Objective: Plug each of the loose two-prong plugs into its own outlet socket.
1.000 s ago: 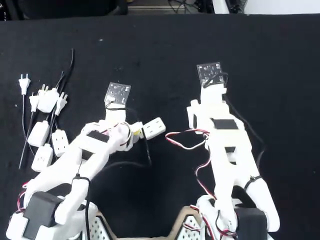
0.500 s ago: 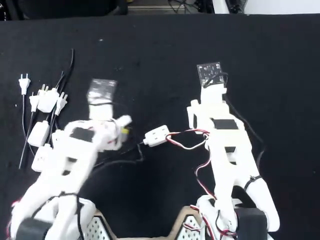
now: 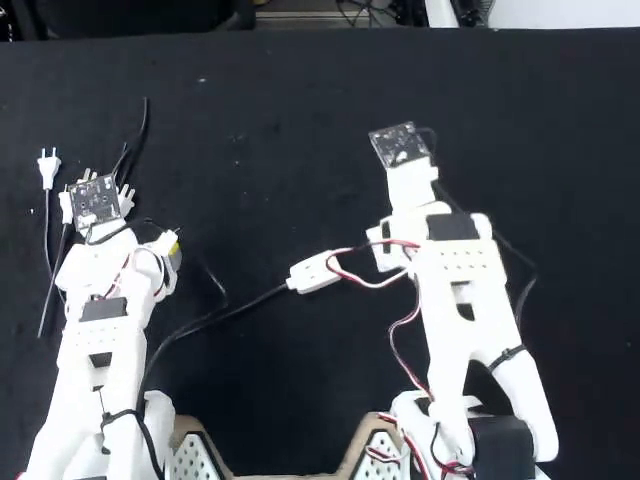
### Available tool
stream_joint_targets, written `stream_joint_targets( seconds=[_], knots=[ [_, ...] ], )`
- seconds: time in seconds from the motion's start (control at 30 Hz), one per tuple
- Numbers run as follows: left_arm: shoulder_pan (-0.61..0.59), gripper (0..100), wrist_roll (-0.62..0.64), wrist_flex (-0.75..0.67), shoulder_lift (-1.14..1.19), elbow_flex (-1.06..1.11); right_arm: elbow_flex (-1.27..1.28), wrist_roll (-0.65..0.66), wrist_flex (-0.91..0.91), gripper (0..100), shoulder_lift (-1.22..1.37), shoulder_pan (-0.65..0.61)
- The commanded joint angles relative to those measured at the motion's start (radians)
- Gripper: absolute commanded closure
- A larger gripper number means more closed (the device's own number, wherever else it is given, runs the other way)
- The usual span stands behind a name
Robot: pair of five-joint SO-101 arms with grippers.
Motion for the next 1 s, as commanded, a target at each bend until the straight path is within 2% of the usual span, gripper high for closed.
stream_joint_targets(
  seconds=[0.0,0.13,0.37,0.8,0.97],
  knots=[
    [0.027,78,0.025,-0.026,-0.018,-0.008,-0.131,0.025,0.152,98.8,-0.018,-0.012],
    [0.028,78,0.026,-0.028,-0.018,-0.007,-0.185,0.026,0.252,98.8,-0.018,-0.032],
    [0.027,78,0.025,-0.028,-0.018,-0.007,-0.193,0.018,0.316,98.8,-0.018,-0.196],
    [0.028,78,0.026,-0.028,-0.028,0.018,-0.154,0.017,0.212,98.8,-0.016,-0.241],
    [0.03,78,0.026,-0.029,-0.028,0.019,-0.208,0.017,0.216,98.8,0.084,-0.288]
  ],
)
